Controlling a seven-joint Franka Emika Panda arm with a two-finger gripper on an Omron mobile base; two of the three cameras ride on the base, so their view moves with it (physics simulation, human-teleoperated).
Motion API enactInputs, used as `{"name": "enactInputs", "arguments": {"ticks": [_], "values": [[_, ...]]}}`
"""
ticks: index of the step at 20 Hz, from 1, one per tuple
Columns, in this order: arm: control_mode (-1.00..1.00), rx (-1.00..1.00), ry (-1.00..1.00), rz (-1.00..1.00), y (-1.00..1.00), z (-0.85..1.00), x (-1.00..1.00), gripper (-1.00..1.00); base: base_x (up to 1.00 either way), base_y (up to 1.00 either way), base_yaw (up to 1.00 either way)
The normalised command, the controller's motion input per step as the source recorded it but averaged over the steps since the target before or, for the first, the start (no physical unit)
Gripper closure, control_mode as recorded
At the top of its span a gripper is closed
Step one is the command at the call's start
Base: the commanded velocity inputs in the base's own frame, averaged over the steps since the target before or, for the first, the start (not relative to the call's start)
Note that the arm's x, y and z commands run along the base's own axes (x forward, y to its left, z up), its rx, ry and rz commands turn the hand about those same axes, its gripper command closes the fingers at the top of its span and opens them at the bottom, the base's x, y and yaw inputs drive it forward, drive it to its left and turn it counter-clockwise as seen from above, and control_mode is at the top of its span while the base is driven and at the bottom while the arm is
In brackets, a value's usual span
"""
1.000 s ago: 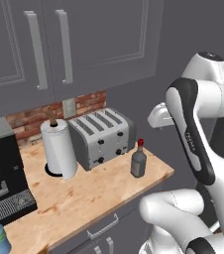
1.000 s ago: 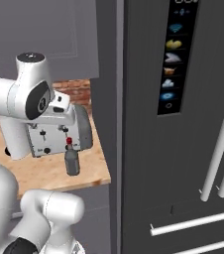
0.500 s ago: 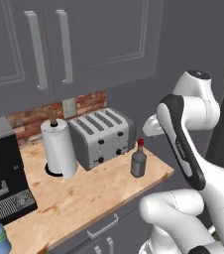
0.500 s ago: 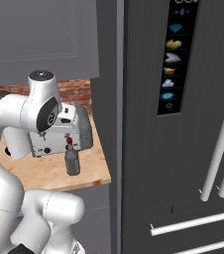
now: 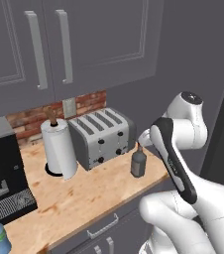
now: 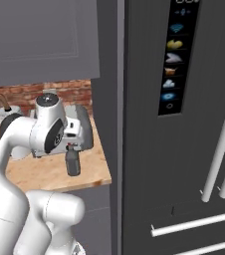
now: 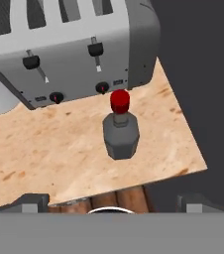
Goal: Place the drinks on the dining counter in a tight cluster.
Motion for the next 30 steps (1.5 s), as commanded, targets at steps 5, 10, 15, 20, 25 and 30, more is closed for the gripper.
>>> {"name": "enactInputs", "arguments": {"ticks": [5, 10, 15, 20, 25, 30], "values": [[-1.0, 0.0, -0.06, 0.0, 0.1, -0.27, 0.26, -1.0, 0.0, 0.0, 0.0], [-1.0, 0.0, 0.0, 0.0, 0.12, -0.01, 0.05, -1.0, 0.0, 0.0, 0.0], [-1.0, 0.0, 0.01, -0.03, -0.01, 0.0, 0.01, -1.0, 0.0, 0.0, 0.0], [-1.0, 0.0, 0.11, -0.07, -0.17, 0.0, 0.14, -1.0, 0.0, 0.0, 0.0], [-1.0, 0.0, 0.11, -0.04, -0.07, 0.0, 0.29, -1.0, 0.0, 0.0, 0.0], [-1.0, 0.0, 0.0, 0.0, 0.0, 0.0, 0.12, -1.0, 0.0, 0.0, 0.0]]}}
